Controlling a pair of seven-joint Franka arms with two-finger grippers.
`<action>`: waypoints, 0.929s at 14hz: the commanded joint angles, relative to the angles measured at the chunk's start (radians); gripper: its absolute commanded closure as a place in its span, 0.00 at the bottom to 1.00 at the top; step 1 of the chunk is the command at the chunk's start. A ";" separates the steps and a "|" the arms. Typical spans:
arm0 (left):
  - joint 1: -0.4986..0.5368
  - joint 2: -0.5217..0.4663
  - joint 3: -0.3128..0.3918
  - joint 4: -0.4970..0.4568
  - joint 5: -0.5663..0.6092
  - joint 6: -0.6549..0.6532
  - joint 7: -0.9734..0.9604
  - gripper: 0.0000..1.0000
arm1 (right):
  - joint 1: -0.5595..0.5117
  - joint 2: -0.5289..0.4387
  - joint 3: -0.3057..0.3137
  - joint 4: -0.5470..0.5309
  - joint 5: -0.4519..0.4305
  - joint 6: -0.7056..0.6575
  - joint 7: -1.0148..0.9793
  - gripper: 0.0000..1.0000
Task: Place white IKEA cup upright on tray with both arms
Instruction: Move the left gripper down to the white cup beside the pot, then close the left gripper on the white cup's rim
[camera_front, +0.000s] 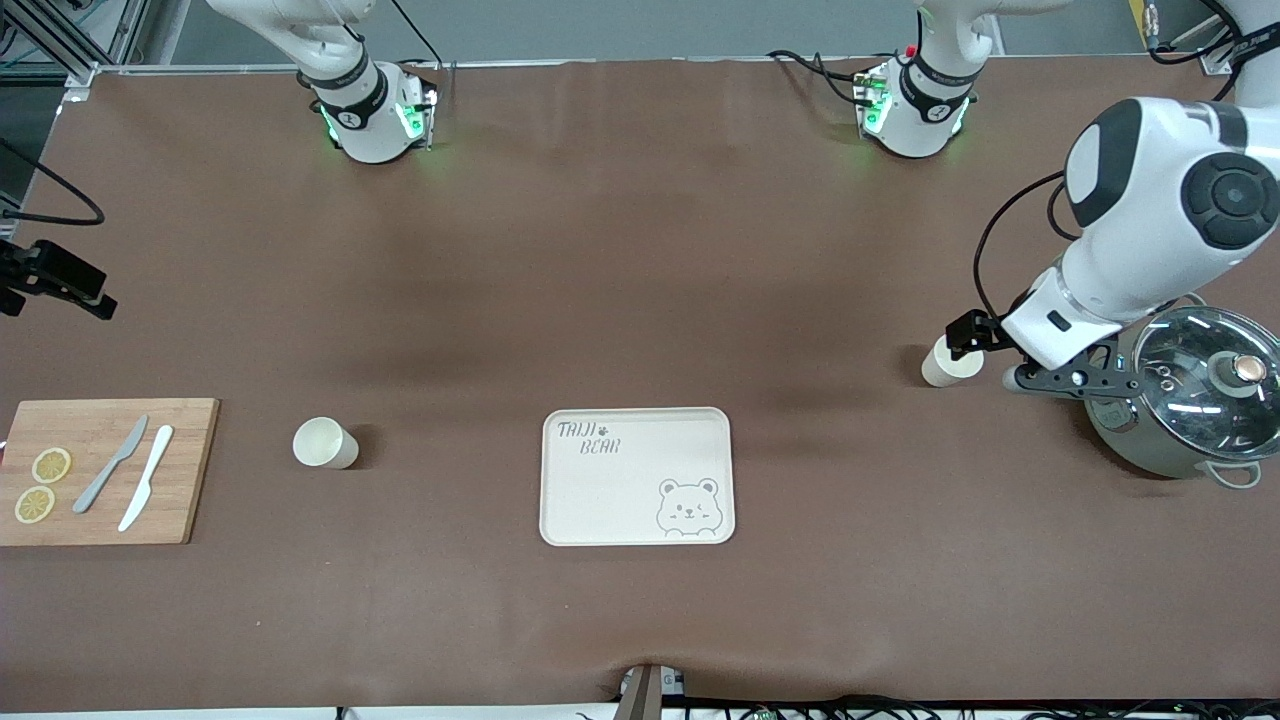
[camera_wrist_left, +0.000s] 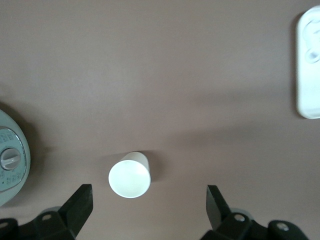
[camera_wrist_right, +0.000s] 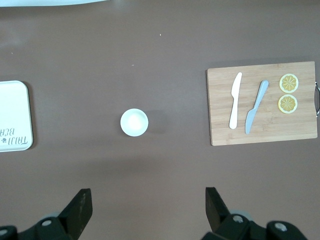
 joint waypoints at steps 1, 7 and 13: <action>0.066 -0.094 -0.008 -0.206 0.007 0.124 0.098 0.00 | -0.016 0.018 0.011 0.021 -0.004 0.001 -0.006 0.00; 0.129 -0.046 -0.010 -0.397 0.004 0.396 0.144 0.00 | -0.009 0.028 0.011 0.020 -0.006 0.019 -0.006 0.00; 0.133 0.068 -0.007 -0.417 0.005 0.567 0.149 0.00 | -0.003 0.024 0.015 0.047 -0.004 0.024 -0.007 0.00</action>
